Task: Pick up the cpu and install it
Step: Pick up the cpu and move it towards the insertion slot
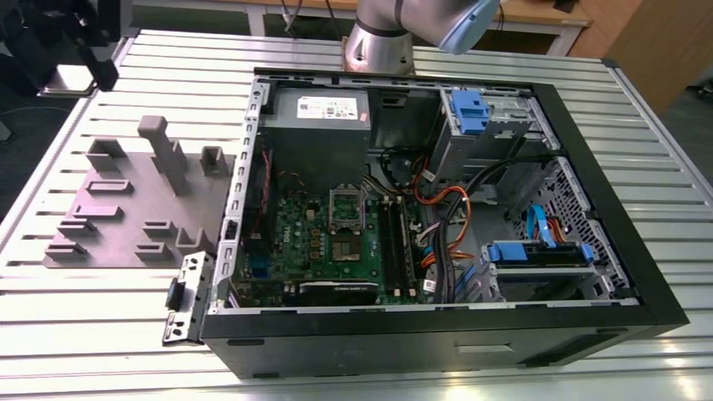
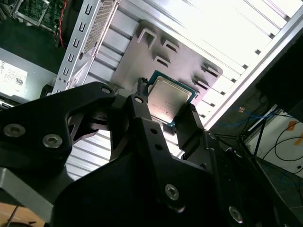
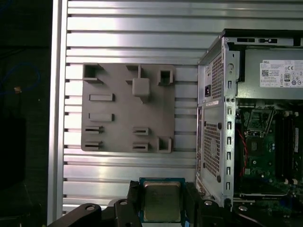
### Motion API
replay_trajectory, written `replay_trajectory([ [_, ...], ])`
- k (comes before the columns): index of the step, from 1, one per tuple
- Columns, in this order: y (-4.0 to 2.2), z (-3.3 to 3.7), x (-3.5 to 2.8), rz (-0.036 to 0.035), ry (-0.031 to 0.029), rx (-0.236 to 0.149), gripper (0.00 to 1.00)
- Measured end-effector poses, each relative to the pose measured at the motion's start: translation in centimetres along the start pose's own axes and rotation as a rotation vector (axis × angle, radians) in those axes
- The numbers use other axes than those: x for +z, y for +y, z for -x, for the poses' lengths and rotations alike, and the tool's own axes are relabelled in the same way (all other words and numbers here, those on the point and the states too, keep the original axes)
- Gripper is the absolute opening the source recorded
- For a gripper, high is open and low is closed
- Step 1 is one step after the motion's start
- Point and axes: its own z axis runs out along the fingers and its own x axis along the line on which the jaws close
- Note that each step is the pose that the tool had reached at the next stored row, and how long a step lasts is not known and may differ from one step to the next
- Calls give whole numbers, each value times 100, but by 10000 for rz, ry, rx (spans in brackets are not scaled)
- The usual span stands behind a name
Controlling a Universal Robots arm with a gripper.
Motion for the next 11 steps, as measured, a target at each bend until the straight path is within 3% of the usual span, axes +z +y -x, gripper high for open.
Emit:
replay_trajectory([
  [11,-14,146,2,-1,7,0,47],
])
